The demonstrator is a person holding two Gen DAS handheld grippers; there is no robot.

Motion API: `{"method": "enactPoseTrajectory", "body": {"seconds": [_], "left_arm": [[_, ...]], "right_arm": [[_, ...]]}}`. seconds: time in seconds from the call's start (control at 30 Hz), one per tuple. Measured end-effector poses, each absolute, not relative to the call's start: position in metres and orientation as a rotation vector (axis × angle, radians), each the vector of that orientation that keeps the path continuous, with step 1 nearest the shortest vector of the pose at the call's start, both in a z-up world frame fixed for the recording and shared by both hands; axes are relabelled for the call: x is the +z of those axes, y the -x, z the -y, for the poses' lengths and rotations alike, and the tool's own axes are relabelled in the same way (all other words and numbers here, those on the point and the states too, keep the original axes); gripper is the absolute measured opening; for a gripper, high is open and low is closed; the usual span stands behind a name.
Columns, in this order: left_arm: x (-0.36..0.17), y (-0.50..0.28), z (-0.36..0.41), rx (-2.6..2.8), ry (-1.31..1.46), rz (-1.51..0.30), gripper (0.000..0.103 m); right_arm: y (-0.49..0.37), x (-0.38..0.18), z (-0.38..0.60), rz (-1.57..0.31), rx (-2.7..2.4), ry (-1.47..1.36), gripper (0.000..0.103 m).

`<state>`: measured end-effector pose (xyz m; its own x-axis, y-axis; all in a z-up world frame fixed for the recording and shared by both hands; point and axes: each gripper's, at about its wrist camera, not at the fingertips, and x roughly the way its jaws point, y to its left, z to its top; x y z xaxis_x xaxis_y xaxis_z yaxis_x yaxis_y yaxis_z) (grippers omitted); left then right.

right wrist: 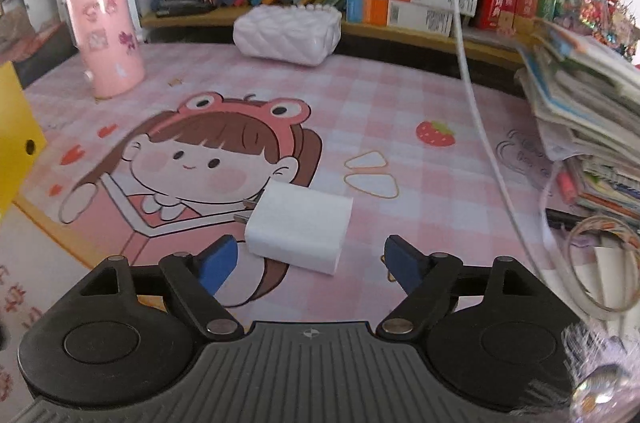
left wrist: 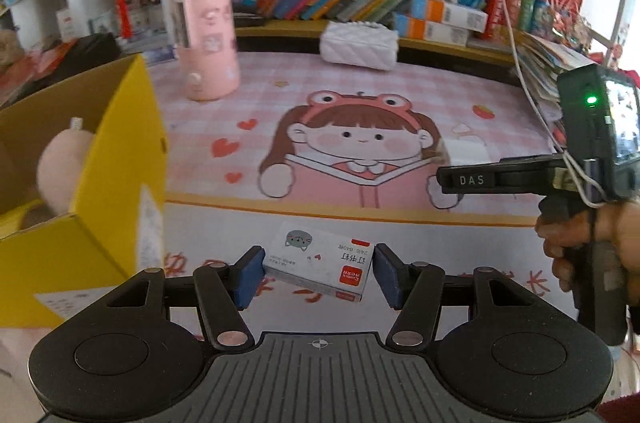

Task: Organize objects
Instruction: 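Grasp the white-red card box with the left tool while the right tool grasps the white charger, then carry the card box and white charger with both tools over the yellow box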

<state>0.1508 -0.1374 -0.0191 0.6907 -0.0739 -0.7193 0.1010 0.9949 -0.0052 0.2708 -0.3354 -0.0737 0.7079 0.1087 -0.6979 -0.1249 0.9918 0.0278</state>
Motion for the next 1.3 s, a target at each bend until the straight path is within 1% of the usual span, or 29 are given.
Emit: {"method": "enactPoseTrajectory", "body": {"seconds": [0.13, 0.17, 0.23, 0.27, 0.3, 0.57, 0.9, 1.13, 1.3], "left_arm": [[-0.016, -0.145, 0.128, -0.066, -0.025, -0.794, 0.058], [-0.015, -0.143, 0.126, -0.059, -0.022, -0.791, 0.058], [-0.014, -0.140, 0.124, -0.048, -0.017, -0.787, 0.058], [-0.014, -0.139, 0.122, -0.044, -0.014, -0.785, 0.058], [-0.013, -0.138, 0.121, -0.043, -0.012, -0.783, 0.058], [-0.010, -0.129, 0.110, -0.040, 0.005, -0.757, 0.058], [-0.003, -0.114, 0.089, -0.085, 0.027, -0.708, 0.058], [0.002, -0.095, 0.062, -0.099, 0.036, -0.676, 0.058], [0.004, -0.078, 0.039, -0.099, 0.034, -0.668, 0.058]], "right_arm": [[-0.278, -0.079, 0.335, -0.780, 0.113, 0.017, 0.076], [-0.279, -0.078, 0.335, -0.779, 0.111, 0.017, 0.074], [-0.280, -0.077, 0.335, -0.772, 0.113, 0.016, 0.066], [-0.280, -0.077, 0.334, -0.767, 0.115, 0.018, 0.055], [-0.280, -0.076, 0.333, -0.764, 0.115, 0.022, 0.051], [-0.269, -0.064, 0.327, -0.773, 0.120, -0.012, 0.050], [-0.209, -0.031, 0.301, -0.811, 0.189, -0.057, 0.050], [-0.167, -0.006, 0.268, -0.799, 0.231, -0.084, 0.050], [-0.138, 0.001, 0.238, -0.798, 0.255, -0.064, 0.050]]}}
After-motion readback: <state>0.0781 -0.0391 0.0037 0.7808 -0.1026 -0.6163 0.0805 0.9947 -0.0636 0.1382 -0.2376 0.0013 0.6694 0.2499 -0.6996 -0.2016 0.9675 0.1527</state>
